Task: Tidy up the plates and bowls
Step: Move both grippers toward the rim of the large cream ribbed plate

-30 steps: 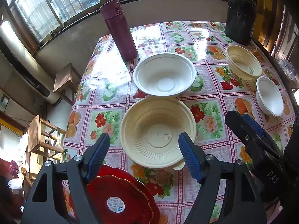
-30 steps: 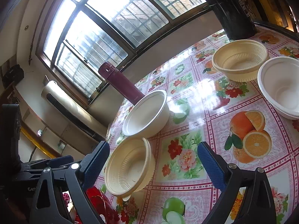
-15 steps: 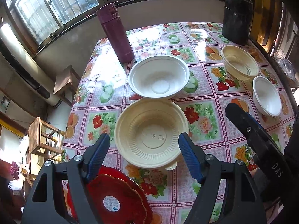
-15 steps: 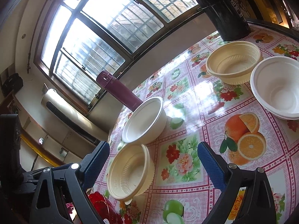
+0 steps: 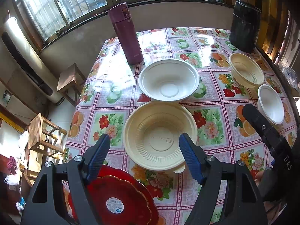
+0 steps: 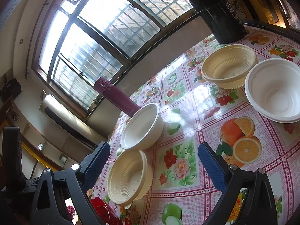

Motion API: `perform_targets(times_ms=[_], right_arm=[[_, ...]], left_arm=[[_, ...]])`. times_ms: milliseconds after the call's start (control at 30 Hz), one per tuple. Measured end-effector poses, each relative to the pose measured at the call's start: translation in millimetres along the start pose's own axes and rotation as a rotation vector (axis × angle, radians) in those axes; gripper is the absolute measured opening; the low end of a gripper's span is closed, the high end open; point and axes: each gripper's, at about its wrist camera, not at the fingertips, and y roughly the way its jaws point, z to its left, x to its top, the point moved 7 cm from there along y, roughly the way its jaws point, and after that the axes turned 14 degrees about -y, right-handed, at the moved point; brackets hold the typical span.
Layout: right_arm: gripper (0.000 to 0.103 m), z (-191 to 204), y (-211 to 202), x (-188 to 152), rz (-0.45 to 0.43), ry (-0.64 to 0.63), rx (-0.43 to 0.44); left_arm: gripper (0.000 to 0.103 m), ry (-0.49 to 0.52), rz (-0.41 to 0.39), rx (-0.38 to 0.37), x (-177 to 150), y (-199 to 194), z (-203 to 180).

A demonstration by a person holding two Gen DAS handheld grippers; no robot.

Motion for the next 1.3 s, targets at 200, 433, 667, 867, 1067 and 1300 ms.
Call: perform_targets(times_ms=[200,433,667,867,1067,1300], right_arm=[[0.097,1.0,1.0,-1.9,0.005,0.002,0.004],[0.097,2.4,2.6,-1.5,0.008,-0.009,-0.007],[0.097,5.1,5.3,-4.6,0.017,-0.024,-0.008],[0.097,9.2,2.4,-2.8,0.002,-0.050,-0.016],[0.097,11.9,8.1,-6.7,0.020,-0.079,-0.032],[0.097,16.2,14.5,-11.7,0.036,-0.118,-0.048]], left_arm=[[0.076,-0.021,0.018,0.005,1.5,8.3,2.4],[0.076,-0.008,0.016,0.014,-1.5,11.0,5.1],[0.076,-0.048,0.011,-0.003,3.3,11.8,8.7],[0.076,-0.015,0.002,0.001,0.7,13.9,8.7],[0.076,0.004,0.007,0.023,0.9,24.0,19.5],[0.076,-0.013,0.011,0.000,-1.5,31.1,31.8]])
